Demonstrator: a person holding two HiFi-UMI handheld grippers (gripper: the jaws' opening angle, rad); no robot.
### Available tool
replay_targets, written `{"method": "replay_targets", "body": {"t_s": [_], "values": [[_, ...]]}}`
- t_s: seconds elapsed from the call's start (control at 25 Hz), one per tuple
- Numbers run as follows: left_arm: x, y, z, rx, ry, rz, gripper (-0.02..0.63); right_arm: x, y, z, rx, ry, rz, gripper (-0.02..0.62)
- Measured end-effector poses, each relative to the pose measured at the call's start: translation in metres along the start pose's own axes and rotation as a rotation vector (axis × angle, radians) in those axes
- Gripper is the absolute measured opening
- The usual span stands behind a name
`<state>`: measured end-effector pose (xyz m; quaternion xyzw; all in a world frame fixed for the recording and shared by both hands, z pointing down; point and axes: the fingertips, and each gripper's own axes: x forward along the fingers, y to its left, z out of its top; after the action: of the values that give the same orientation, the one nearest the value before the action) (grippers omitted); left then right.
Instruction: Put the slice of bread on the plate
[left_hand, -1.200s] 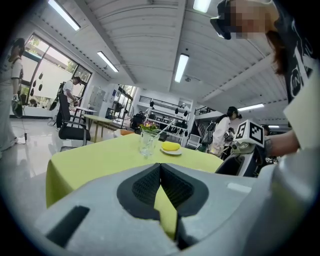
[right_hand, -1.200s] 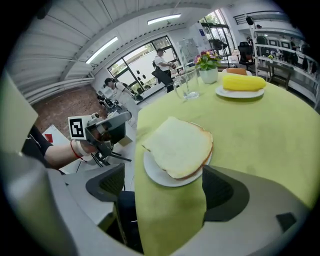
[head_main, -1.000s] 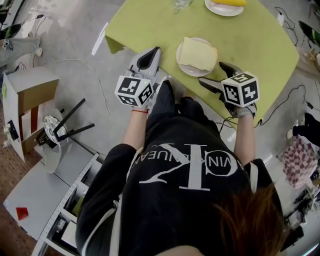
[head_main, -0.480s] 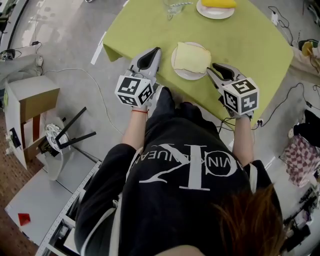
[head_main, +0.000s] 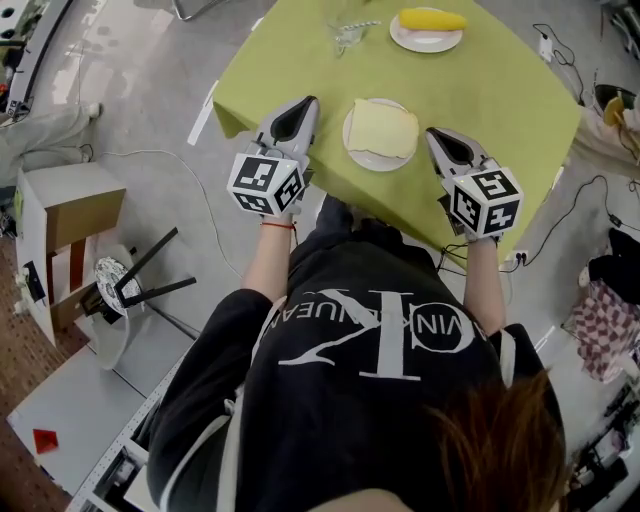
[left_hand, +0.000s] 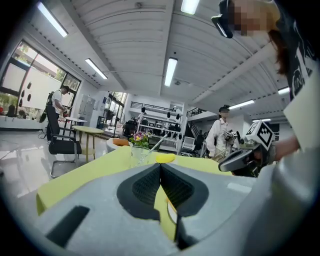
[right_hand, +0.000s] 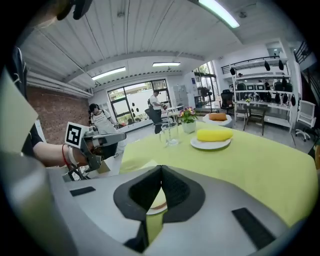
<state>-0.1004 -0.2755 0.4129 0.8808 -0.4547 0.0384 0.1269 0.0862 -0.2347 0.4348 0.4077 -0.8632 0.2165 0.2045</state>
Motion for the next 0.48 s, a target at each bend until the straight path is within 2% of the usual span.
{"method": "replay_targets", "body": {"t_s": [0.48], "values": [[-0.002,0.003,0.03,0.042,-0.058,0.022,0.011,-0.018,-0.007,0.04,-0.015,-0.201,-0.032,0.0]]}}
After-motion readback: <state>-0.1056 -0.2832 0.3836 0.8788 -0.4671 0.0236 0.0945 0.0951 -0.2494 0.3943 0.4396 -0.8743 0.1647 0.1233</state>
